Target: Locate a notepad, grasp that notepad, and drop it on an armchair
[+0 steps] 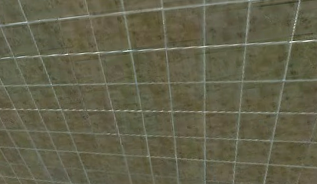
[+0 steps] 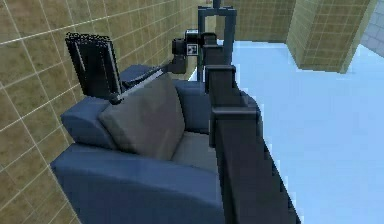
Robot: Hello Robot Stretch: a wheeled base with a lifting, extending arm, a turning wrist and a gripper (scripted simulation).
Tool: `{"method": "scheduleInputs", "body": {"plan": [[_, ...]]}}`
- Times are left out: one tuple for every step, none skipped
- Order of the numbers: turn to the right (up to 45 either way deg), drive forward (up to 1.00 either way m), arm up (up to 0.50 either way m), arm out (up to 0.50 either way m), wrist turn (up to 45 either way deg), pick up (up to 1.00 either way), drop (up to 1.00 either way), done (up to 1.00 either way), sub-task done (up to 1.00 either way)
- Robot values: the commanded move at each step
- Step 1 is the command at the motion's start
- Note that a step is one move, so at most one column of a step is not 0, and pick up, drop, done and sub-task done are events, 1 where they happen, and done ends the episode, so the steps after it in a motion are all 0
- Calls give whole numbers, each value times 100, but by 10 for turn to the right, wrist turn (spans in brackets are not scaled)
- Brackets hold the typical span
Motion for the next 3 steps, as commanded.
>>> {"method": "scheduleInputs", "body": {"plan": [[0, 0, 0, 0, 450, 0, 0, 0, 0], [0, 0, 0, 0, 450, 0, 0, 0, 0], [0, 0, 0, 0, 270, 0, 0, 0, 0]]}}
